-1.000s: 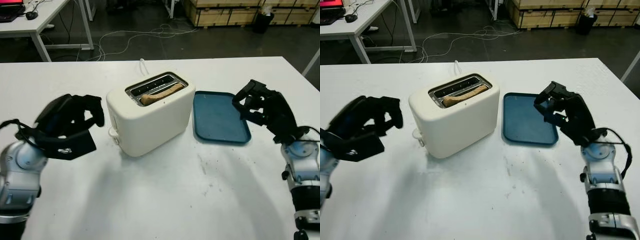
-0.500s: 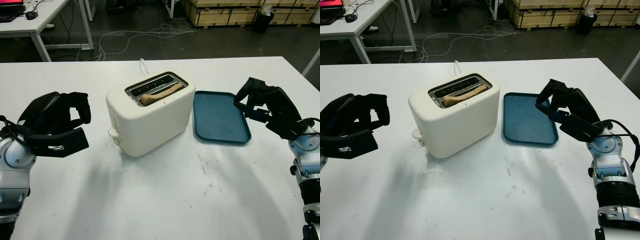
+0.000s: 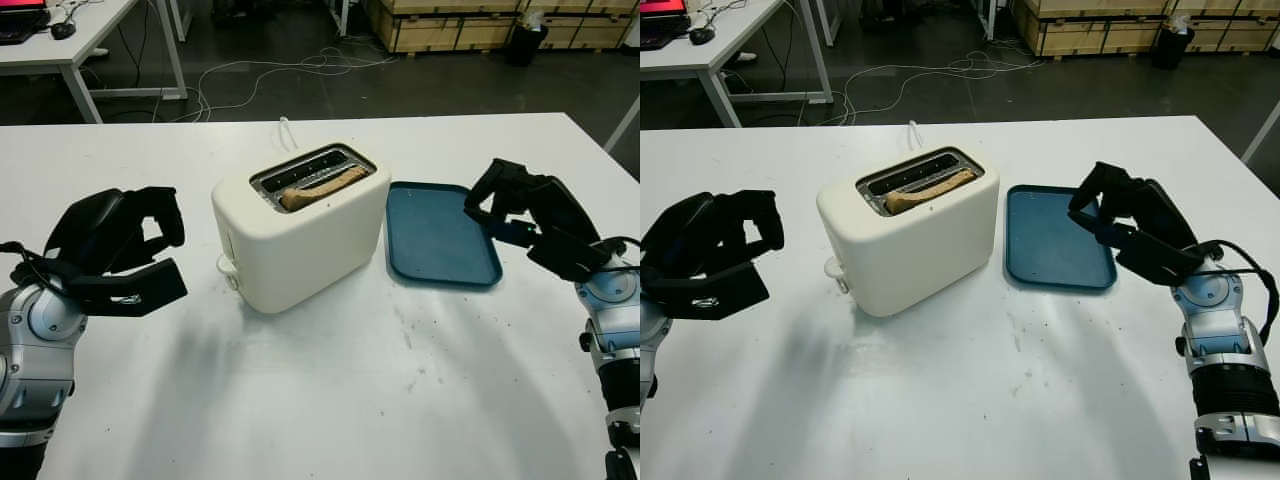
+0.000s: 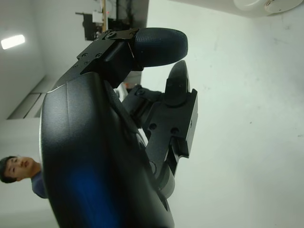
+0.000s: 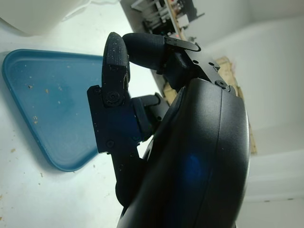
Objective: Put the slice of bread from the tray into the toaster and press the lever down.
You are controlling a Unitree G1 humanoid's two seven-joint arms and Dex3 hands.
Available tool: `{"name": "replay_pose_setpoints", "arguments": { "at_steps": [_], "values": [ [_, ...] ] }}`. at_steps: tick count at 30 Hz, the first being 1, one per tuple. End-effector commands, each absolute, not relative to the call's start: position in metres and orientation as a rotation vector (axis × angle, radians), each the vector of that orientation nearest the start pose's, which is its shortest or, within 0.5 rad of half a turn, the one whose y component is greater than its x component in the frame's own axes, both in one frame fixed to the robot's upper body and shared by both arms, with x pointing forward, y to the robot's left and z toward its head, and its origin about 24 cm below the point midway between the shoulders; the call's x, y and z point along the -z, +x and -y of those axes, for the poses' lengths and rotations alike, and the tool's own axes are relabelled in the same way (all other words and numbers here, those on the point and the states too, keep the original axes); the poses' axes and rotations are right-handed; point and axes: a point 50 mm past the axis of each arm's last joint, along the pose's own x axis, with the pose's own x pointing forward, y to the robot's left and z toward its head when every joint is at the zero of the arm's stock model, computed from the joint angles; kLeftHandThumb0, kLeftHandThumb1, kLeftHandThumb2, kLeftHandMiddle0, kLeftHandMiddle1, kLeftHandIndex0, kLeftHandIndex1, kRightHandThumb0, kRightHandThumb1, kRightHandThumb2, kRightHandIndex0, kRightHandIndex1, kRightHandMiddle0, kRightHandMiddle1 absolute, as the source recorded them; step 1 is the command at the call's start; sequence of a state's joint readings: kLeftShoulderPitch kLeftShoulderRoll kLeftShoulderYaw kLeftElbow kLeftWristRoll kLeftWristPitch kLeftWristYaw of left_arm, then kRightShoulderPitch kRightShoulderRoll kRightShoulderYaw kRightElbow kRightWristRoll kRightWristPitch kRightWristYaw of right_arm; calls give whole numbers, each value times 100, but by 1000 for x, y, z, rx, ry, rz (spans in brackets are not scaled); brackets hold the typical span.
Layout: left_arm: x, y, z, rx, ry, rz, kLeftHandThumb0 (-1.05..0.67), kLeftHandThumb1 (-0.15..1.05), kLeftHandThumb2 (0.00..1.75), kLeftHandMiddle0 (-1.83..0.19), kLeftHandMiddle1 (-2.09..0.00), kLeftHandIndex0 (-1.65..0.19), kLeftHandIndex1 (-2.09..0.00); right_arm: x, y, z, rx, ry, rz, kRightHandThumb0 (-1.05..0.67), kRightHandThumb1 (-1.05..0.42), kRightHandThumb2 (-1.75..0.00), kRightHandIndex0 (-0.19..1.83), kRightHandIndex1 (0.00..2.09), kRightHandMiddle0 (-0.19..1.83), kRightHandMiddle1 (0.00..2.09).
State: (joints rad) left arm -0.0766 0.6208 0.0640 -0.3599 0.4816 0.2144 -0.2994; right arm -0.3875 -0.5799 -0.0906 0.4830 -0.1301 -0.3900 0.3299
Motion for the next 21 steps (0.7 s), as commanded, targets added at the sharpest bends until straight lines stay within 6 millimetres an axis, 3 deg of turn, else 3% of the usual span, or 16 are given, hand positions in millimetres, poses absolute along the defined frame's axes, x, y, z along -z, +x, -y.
{"name": "replay_pose_setpoints", "arguments": {
  "at_steps": [1,6,11,21],
  "values": [
    [-153,256,-231,84,1108,105,0,92,24,-88,-175,-69,-168,-117,314,262,-224,-706,225,-32,-92,-36,76,175,60,152],
    [-152,256,-231,80,1096,108,-1,92,25,-88,-175,-69,-168,-113,312,260,-207,-680,240,-31,-92,-35,77,175,60,154],
    [-151,256,-230,84,1098,101,-1,92,26,-86,-175,-68,-167,-111,311,257,-196,-675,247,-29,-92,-36,77,175,49,173],
    [-150,255,-228,83,1087,93,-1,92,28,-87,-175,-67,-170,-112,312,256,-196,-679,250,-30,-92,-36,77,175,50,175]
  ]
}}
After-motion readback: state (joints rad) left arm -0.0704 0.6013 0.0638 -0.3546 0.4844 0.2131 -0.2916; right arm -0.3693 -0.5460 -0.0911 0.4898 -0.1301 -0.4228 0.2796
